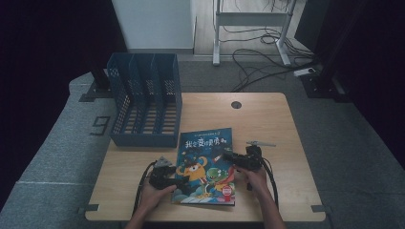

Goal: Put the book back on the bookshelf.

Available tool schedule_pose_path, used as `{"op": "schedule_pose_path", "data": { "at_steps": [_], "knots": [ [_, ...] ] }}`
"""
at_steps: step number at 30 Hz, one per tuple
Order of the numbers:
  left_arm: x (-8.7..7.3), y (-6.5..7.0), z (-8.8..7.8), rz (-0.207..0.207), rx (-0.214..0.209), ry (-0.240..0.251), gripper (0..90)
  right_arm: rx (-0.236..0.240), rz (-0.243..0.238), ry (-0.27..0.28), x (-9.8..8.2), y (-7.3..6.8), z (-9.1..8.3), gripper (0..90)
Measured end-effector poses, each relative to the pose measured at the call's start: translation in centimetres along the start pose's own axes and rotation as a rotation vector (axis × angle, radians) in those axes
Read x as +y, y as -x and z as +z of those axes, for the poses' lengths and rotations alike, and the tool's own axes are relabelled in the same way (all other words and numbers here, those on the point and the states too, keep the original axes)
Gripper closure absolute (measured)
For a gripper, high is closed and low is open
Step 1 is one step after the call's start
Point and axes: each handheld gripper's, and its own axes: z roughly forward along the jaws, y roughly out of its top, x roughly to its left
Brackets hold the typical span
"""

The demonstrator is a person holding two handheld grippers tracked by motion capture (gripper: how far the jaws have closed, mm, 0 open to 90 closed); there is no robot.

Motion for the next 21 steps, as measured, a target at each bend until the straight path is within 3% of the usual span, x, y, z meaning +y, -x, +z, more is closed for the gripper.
{"op": "schedule_pose_path", "data": {
  "at_steps": [8, 21],
  "knots": [
    [0.01, -0.18, -0.02, -0.012, -0.016, 0.004, 20.2, 0.010, 0.005, 0.021, 0.20, -0.56, -0.05, 62.6],
    [-0.01, -0.18, -0.06, -0.013, -0.020, 0.002, 20.2, 0.062, 0.036, -0.003, 0.02, -0.26, 0.30, 64.0]
  ]
}}
